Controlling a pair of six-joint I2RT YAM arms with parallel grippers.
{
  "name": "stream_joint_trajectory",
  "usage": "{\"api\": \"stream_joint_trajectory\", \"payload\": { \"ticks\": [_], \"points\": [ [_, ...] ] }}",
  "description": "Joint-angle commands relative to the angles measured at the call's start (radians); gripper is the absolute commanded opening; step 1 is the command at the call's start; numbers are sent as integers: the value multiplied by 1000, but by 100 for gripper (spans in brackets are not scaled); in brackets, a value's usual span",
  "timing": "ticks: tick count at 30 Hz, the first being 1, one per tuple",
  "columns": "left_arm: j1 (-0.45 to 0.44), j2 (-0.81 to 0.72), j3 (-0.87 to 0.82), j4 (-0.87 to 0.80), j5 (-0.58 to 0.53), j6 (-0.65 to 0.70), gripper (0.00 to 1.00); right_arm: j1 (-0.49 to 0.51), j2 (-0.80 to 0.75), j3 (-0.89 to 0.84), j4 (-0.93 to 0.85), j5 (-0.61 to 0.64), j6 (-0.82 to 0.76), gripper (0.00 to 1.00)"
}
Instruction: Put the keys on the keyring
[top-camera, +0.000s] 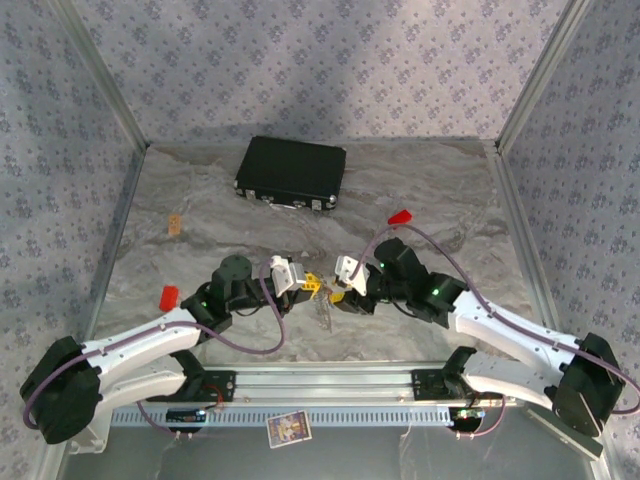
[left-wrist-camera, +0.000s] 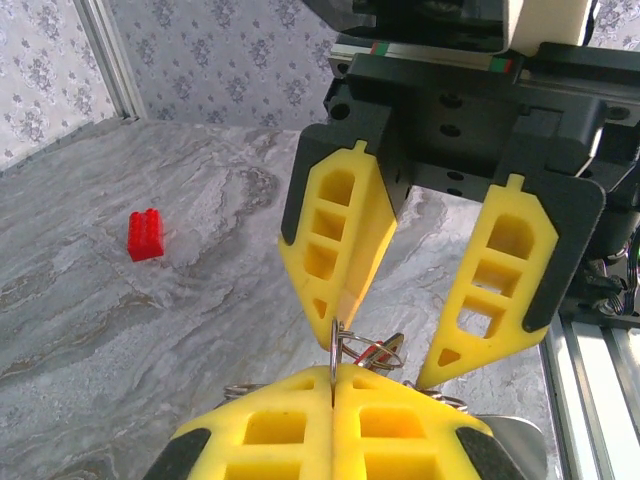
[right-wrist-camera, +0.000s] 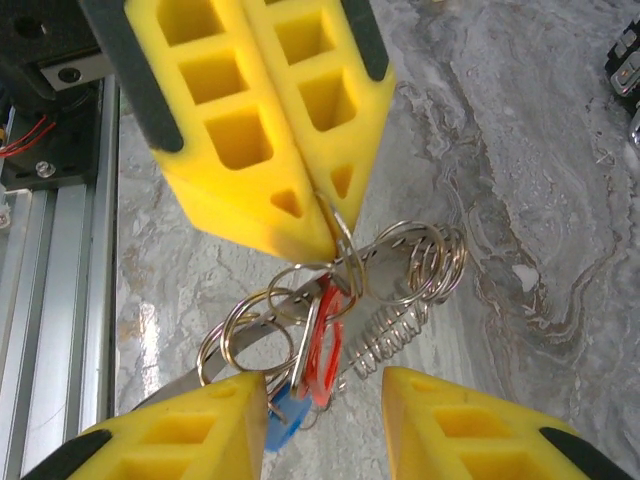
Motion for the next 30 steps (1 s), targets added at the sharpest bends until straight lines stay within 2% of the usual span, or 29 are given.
{"api": "stream_joint_trajectory", "payload": {
  "ticks": [1, 5, 11, 18, 27, 30],
  "points": [
    [-3, -13, -5, 69, 9, -14, 0, 7, 12, 6, 45, -11, 21, 34],
    [-3, -13, -6, 65, 10, -11, 0, 6, 9, 9, 50, -9, 20, 32],
    [-4, -14, -10, 68, 10, -9, 0, 7, 10, 21, 31, -8, 12, 22],
    [-3, -19, -27, 135, 10, -10, 0, 23, 47, 53, -35, 15, -36, 2],
    [-15, -50, -47, 166, -63, 50, 0, 41, 78, 78, -75, 6, -60, 1],
    [-15, -49, -50, 166, -60, 52, 0, 39, 66, 78, -84, 13, -63, 7]
  ]
}}
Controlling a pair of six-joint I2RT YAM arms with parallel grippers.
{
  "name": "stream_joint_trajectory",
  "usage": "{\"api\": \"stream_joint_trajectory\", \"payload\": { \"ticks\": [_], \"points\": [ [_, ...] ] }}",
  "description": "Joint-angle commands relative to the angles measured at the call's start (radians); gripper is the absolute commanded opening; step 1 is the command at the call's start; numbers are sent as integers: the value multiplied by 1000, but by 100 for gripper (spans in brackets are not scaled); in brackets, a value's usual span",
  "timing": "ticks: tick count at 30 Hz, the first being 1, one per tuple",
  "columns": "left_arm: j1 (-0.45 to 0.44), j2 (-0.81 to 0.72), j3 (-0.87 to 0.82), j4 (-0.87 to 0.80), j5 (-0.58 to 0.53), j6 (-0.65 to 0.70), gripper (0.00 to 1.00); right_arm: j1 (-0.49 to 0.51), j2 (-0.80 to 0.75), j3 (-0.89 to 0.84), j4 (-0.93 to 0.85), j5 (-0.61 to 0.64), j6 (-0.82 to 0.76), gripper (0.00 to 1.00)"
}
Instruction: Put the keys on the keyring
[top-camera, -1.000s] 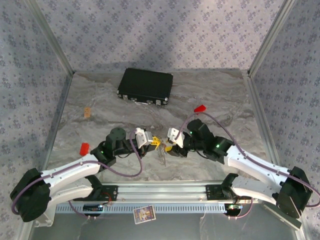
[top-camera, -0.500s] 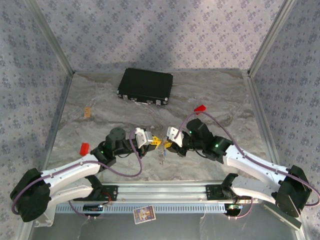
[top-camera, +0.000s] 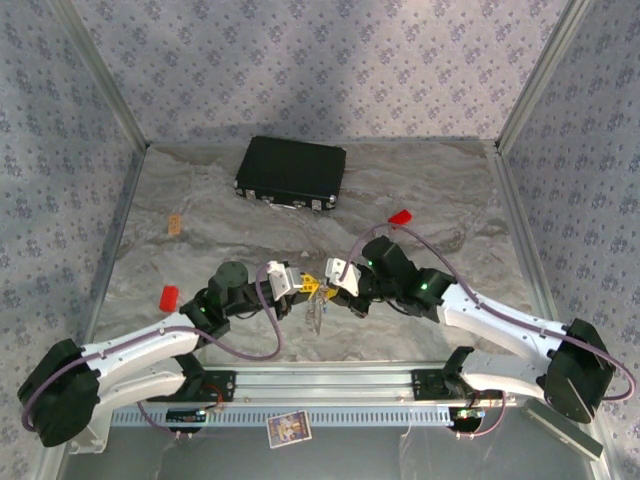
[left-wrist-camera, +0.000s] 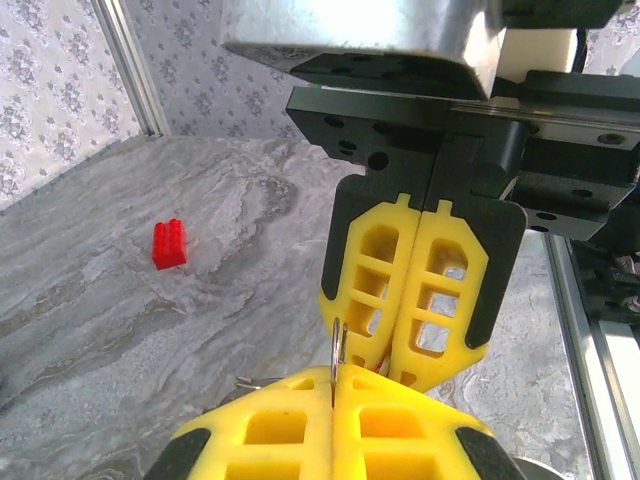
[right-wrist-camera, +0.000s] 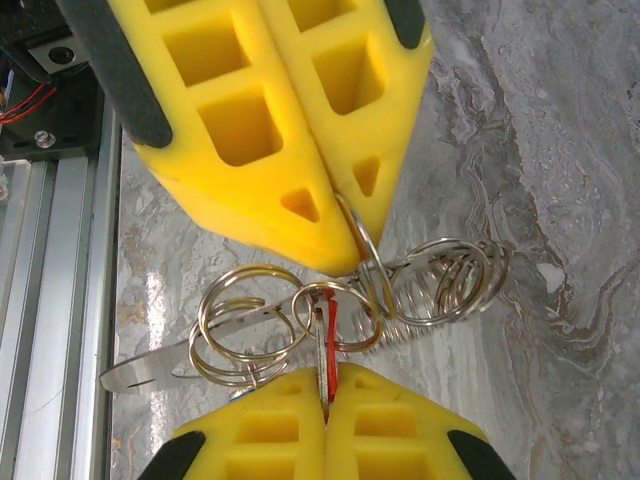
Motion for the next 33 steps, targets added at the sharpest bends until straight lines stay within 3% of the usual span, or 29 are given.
{"api": "stream_joint_trajectory", "payload": {
  "ticks": [1, 4, 6, 12, 20, 33],
  "points": [
    [-4, -17, 8, 92, -11, 20, 0, 4, -28, 27, -44, 4, -18, 13],
    [-6, -11, 6, 90, 2, 18, 0, -8, -73, 14, -46, 6, -19, 25],
    [-5, -6, 8, 84, 20, 18, 0, -23, -114, 2, -45, 1, -17, 28],
    [-8, 22, 19, 80, 65, 22, 0, -65, -185, -20, -5, -92, 2, 29],
    [-13, 34, 29, 78, 89, 24, 0, -62, -121, -23, 91, -94, 28, 29],
    [-14, 39, 33, 77, 98, 28, 0, -54, -44, -2, 80, -137, 23, 24]
  ]
}}
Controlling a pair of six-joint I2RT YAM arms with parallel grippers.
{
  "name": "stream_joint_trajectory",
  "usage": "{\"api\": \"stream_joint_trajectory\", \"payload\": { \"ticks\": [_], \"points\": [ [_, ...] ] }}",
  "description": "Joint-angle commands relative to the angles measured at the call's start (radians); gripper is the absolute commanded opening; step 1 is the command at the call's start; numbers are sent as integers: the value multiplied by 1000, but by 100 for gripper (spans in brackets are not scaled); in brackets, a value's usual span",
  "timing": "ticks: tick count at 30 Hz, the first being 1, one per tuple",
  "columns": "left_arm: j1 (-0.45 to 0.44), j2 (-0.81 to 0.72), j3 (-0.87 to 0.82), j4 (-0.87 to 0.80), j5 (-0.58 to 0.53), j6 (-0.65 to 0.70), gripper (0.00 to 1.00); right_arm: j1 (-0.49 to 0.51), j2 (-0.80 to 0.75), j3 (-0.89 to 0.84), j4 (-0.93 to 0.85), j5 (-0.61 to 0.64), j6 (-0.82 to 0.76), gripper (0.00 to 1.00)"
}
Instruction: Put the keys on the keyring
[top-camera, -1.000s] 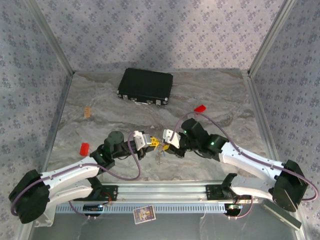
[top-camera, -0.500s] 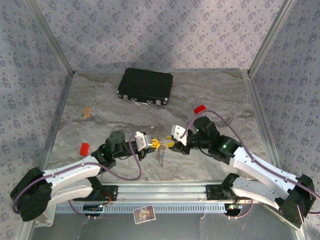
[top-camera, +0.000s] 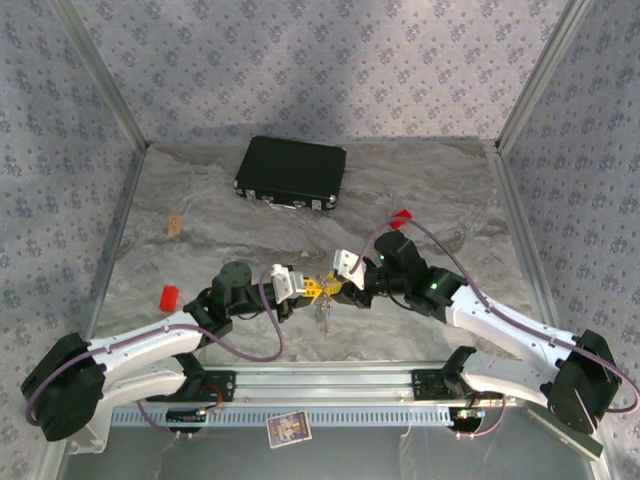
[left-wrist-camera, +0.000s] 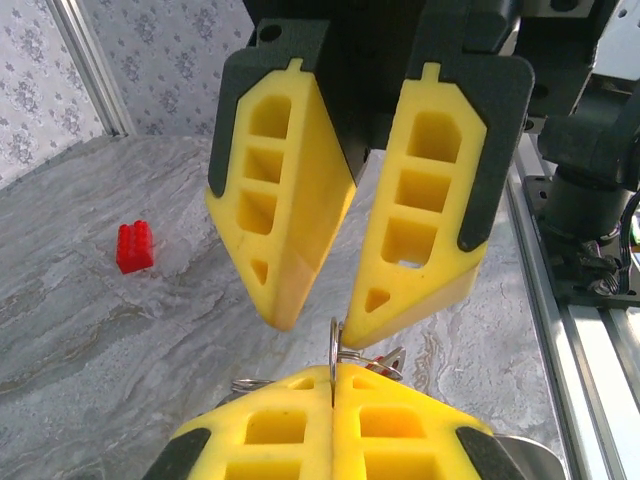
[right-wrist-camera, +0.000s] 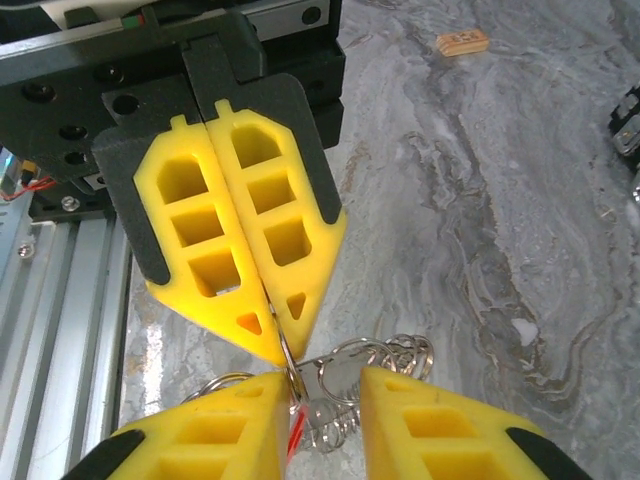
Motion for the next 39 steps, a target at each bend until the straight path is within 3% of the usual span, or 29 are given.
{"api": "stream_joint_trajectory", "payload": {
  "ticks": [1, 5, 8, 9, 13, 17, 23, 27, 30, 33, 36, 39],
  "points": [
    [-7, -4, 34, 55, 40, 13, 0, 7, 11, 11, 3, -33, 7, 23],
    [-8, -3, 33, 61, 47, 12, 0, 7, 18, 17, 6, -43, 6, 14],
    [-7, -1, 36, 60, 38, 12, 0, 6, 23, 26, -5, -52, -1, 0],
    [-8, -1, 41, 46, 27, 10, 0, 7, 22, 32, -14, -53, -6, 0],
    [-6, -1, 74, -57, 1, 20, 19, 9, 19, 70, -93, -36, -52, 0],
    [-7, -4, 122, -191, -16, 55, 21, 19, 39, 148, -241, -7, -133, 0],
    [-8, -3, 166, -306, -21, 87, 18, 45, 101, 263, -403, 27, -217, 0],
    [-8, 4, 180, -330, -2, 96, 13, 57, 124, 296, -405, 16, -233, 0],
    [-9, 8, 189, -338, 9, 103, 2, 58, 129, 304, -397, 3, -234, 0],
    [-9, 5, 183, -325, 13, 106, 0, 51, 116, 291, -379, -1, -229, 0],
    [-9, -4, 161, -274, 10, 98, 0, 25, 69, 225, -301, -6, -186, 25],
    [-8, -6, 130, -188, 6, 66, 0, -8, 13, 127, -188, -52, -114, 32]
  ]
}}
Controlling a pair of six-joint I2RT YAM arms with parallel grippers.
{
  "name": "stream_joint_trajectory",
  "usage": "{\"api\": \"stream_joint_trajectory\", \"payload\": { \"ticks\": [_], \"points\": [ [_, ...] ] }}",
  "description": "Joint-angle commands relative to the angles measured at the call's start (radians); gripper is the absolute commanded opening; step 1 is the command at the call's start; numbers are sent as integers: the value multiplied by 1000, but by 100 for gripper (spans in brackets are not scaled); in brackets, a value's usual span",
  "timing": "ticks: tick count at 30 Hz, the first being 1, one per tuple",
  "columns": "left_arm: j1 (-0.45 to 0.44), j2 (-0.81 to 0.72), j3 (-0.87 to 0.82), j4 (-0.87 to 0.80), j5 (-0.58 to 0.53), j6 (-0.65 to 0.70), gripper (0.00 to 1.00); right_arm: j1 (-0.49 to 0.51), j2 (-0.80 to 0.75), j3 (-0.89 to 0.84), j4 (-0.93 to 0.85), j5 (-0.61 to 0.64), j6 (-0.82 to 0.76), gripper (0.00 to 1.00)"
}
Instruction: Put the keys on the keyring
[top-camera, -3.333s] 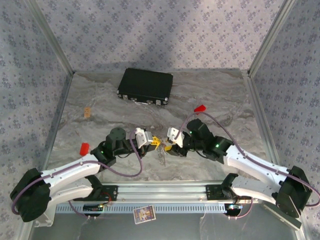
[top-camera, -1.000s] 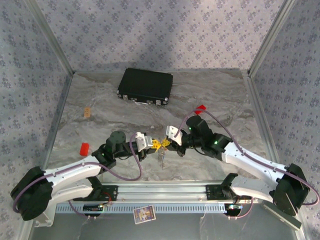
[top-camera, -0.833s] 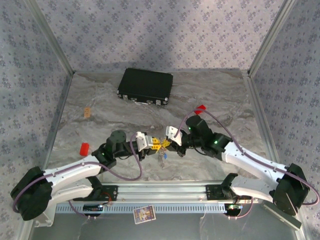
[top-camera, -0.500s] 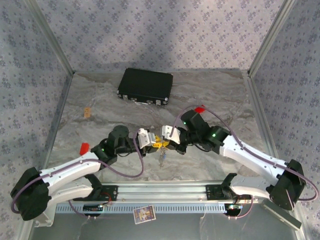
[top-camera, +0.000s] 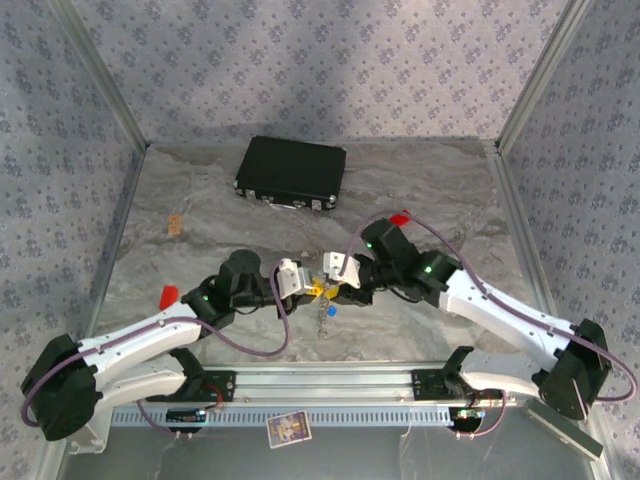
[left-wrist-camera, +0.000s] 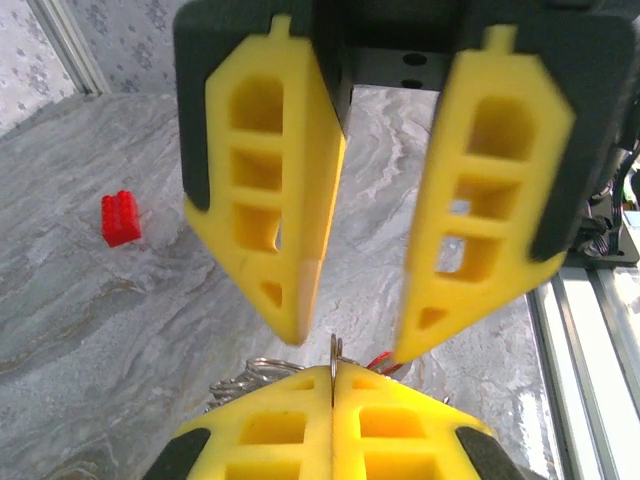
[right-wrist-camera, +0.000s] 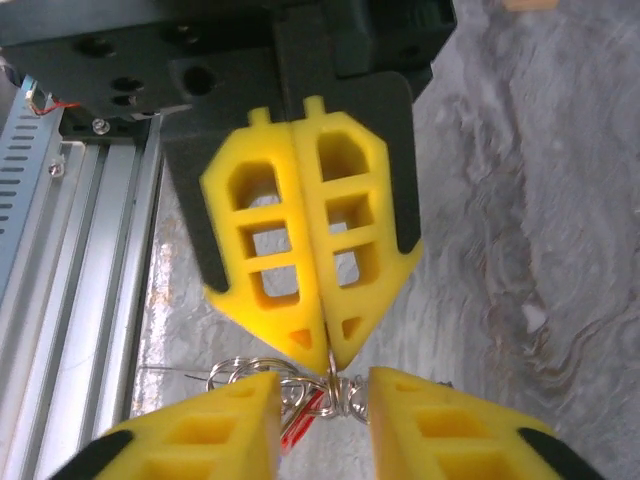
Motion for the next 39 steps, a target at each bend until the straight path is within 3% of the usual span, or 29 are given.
{"api": "stream_joint_trajectory", "payload": {
  "ticks": [1, 8, 15, 26, 35, 38, 39],
  "points": [
    [-1, -4, -25, 127, 9, -34, 0, -29, -64, -86, 135, -71, 91, 33],
    [-1, 4, -78, 290, -6, -114, 0, -29, -83, -176, 221, -54, 182, 33],
    [0, 2, -90, 311, -12, -131, 0, -27, -69, -185, 223, -18, 184, 27],
    [-2, 11, -114, 385, -11, -142, 0, -2, -13, -146, 204, -19, 157, 0],
    [-3, -20, -143, 431, -62, -102, 0, 21, 10, -117, 138, -13, 133, 0],
    [-3, -22, -143, 413, -59, -98, 0, 14, -26, -130, 144, 14, 134, 23],
    [-2, -20, -144, 411, -57, -99, 0, 10, -40, -136, 144, 17, 133, 26]
  ]
}}
